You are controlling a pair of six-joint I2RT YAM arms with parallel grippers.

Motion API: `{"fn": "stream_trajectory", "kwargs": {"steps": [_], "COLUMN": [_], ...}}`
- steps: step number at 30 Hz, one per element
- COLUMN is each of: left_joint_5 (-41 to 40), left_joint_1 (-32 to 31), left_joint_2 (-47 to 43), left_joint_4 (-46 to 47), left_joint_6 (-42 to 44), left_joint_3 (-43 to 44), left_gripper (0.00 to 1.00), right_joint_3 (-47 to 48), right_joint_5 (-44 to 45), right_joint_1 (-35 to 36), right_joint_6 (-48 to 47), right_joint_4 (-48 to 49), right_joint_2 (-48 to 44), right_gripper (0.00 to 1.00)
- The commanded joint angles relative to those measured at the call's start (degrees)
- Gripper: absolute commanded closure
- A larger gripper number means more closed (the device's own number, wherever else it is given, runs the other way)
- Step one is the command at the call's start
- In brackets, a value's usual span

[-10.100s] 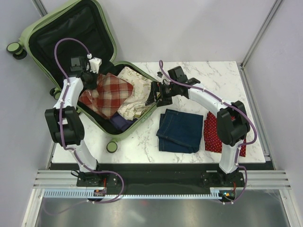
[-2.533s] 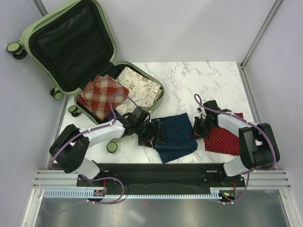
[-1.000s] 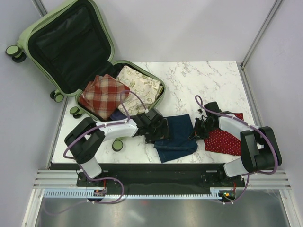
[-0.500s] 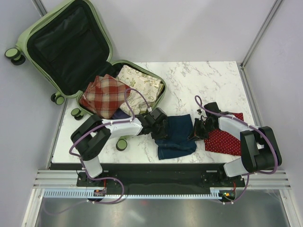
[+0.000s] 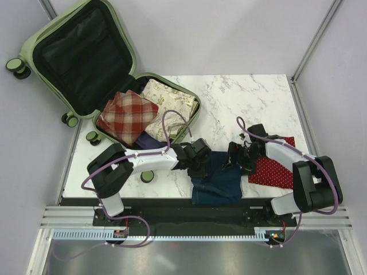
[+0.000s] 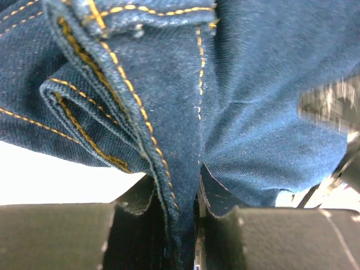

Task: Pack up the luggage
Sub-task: Pick up the clothes at the center of the board.

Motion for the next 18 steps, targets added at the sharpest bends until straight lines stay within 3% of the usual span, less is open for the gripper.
{"fn": "stream_trajectory", "kwargs": {"steps": [1,10,18], "left_joint_5": [-1.8,-8.0,-12.3], "left_joint_1": [-2.8,-4.9,-5.0], "left_joint_2": [-4.3,-9.1,-12.5], "left_joint_4": [-6.2,-9.7,-15.7], "left_joint_6": [4.7,8.4,22.6], "left_joint_3": [3.2,6.5,14.2], "left_gripper": [0.98,0.98,0.98], "right_joint_3": [2.9,7.4,11.1], "right_joint_5": [1.3,0.9,1.0], "right_joint_1": [0.0,0.0,0.0], "right_joint_6": [-0.9,-0.5,0.4], "right_joint_4": [-1.9,-2.7,-2.3], "right_joint_2": [-1.5,-1.7,-2.2], "right_gripper": [0.02,0.02,0.02]}}
